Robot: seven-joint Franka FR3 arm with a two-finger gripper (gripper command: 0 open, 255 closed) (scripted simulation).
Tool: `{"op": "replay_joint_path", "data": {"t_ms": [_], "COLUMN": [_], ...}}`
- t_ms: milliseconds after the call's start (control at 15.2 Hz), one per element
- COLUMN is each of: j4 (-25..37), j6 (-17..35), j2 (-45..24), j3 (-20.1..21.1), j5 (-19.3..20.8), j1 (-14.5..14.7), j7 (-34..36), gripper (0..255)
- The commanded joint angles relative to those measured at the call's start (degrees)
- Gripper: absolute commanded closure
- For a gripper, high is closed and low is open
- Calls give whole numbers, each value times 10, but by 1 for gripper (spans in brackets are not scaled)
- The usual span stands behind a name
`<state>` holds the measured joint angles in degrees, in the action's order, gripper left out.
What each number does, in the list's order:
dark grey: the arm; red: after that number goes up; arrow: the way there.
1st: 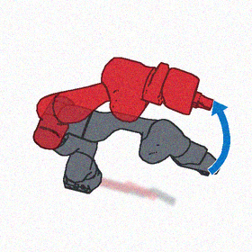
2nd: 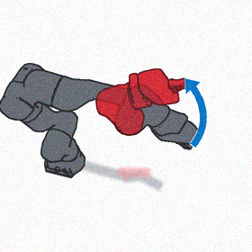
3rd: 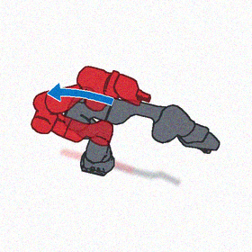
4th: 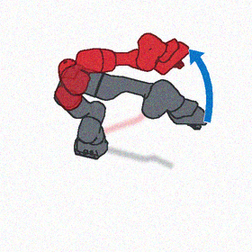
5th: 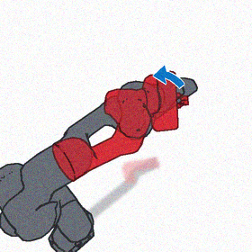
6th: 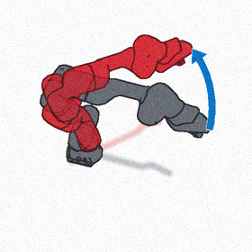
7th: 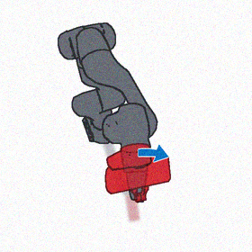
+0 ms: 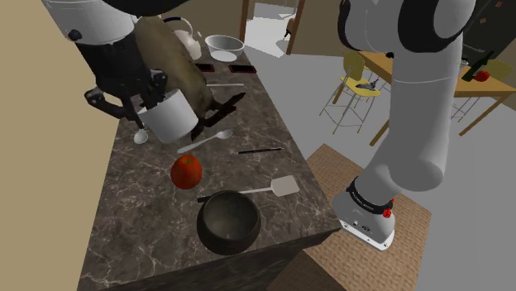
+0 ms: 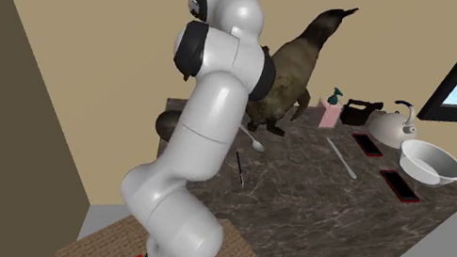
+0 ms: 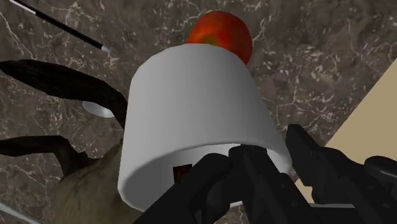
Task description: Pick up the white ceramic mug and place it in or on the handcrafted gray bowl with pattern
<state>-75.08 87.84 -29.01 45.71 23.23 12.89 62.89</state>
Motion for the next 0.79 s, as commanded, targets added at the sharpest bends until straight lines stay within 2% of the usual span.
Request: {"op": "replay_joint_path", "data": {"t_ms": [0, 462, 726], "j4": [-51, -214, -283], "j6": [17, 73, 92], "j2": [36, 176, 260], "j3": [19, 74, 95], "j5": [-26, -121, -189], "j1": [-11, -64, -78], "j7": [16, 39, 37], "gripper": [255, 255, 255]}}
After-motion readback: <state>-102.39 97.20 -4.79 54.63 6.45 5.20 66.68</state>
